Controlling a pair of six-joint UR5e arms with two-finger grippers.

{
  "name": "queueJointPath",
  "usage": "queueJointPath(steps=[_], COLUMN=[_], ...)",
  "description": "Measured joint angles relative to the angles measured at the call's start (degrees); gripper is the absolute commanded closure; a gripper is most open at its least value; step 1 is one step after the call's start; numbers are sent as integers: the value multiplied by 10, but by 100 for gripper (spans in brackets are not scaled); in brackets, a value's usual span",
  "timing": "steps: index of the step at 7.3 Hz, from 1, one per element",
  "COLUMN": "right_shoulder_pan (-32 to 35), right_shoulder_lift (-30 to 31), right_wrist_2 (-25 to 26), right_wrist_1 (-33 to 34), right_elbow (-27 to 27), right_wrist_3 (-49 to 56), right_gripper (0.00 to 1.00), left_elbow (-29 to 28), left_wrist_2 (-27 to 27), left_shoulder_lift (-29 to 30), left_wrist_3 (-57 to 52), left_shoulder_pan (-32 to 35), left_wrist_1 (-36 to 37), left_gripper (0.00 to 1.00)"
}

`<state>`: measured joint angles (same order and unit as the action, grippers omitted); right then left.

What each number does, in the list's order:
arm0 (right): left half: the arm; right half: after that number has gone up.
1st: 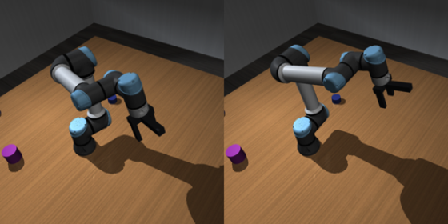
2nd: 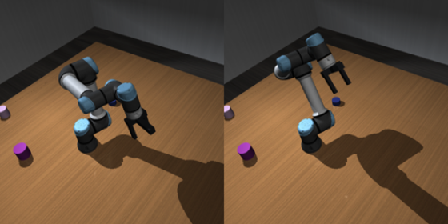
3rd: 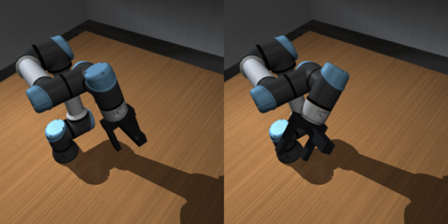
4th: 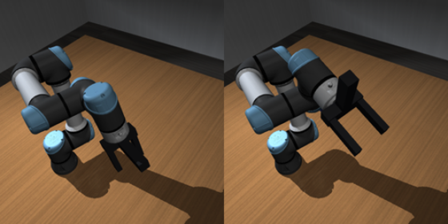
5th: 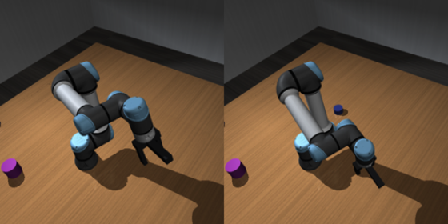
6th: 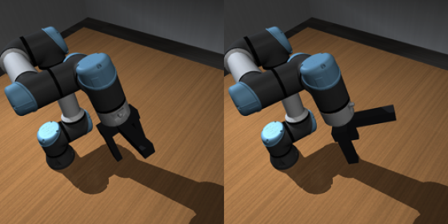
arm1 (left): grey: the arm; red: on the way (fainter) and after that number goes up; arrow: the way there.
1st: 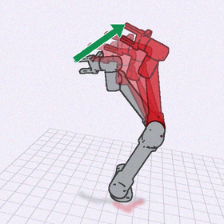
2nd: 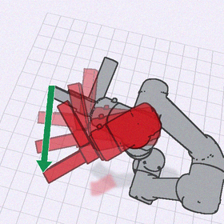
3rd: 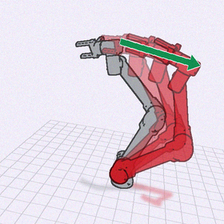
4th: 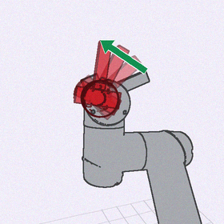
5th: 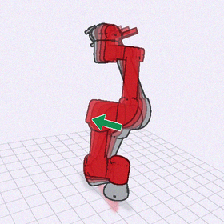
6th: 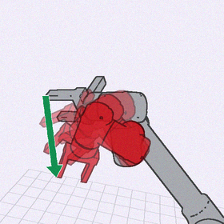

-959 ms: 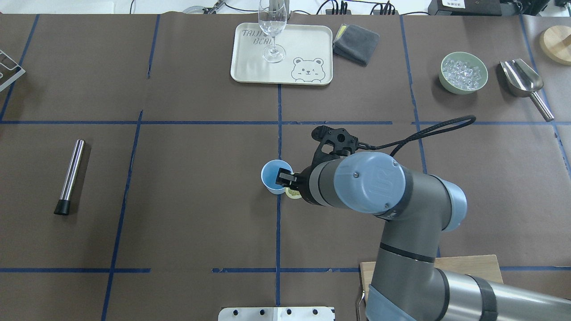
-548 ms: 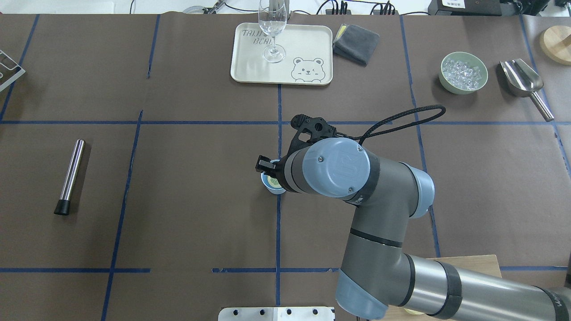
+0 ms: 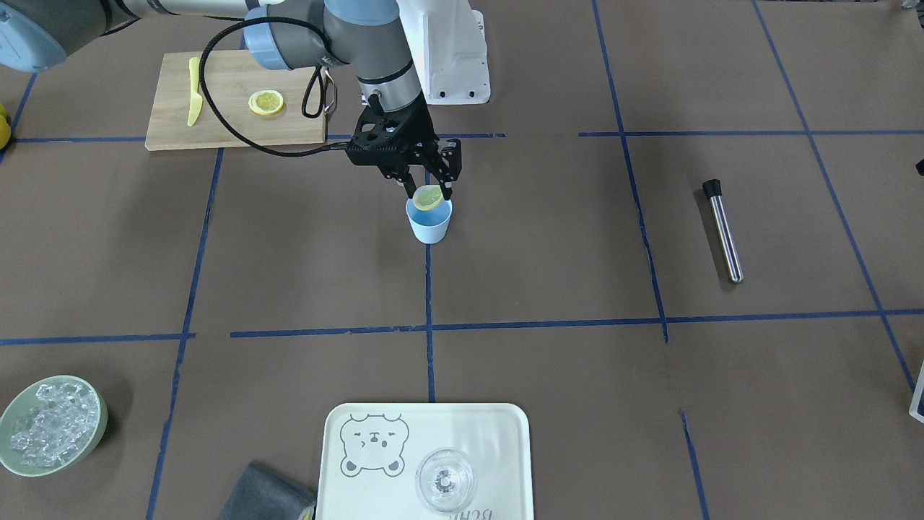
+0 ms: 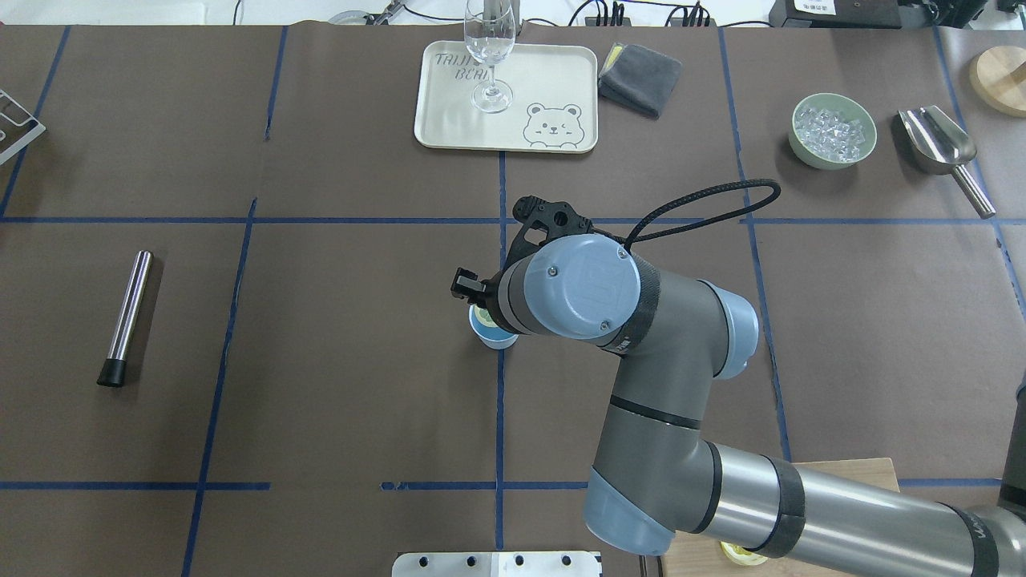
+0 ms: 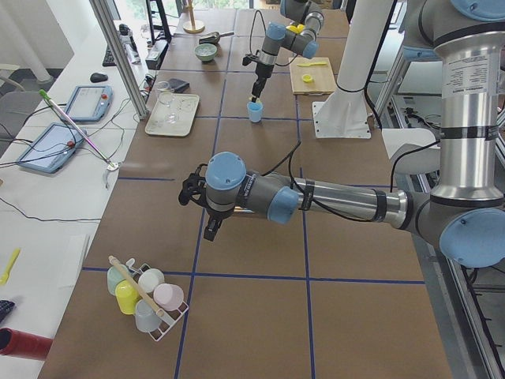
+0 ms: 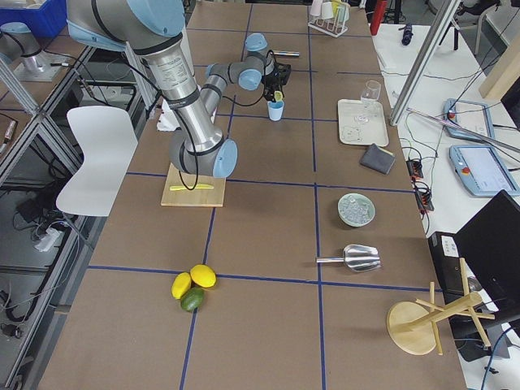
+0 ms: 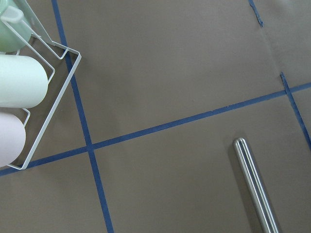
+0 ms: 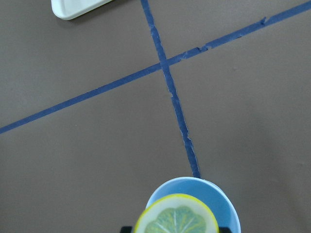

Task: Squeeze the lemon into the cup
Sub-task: 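Lower the lemon slice into the blue cup and open the right gripper, then grasp the metal rod with the left gripper while the right arm withdraws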

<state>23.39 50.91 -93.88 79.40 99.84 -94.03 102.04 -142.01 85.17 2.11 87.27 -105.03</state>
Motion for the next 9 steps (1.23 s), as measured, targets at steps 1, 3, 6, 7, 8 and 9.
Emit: queueJointPath(steps=[1,3,6,7,8,9], right_shoulder_pan=[0,0,39,68,99,138], right_shoulder_lift=[0,1,26,64,107,153], right_wrist_2=[0,-1,-67,-104,-138,-171], right_wrist_1=[0,0,1,0,-2,-4], right_elbow=[-2,-3,27,59,88,107], right_wrist_3=[0,1,10,35,84,144], right_gripper=[15,1,0,0,0,0], left_elbow=[0,0,-5,-17,-32,-42], left_wrist_2=[0,0,5,11,33,75], left_shoulder_lift=[0,0,31,49,71,87], left_wrist_3=[0,1,124,187,250,300], left_shoulder_pan=[0,0,-33,-73,-113,-155], left_wrist_1=[0,0,-37,-73,-97,-107], left_gripper=[0,0,0,0,0,2])
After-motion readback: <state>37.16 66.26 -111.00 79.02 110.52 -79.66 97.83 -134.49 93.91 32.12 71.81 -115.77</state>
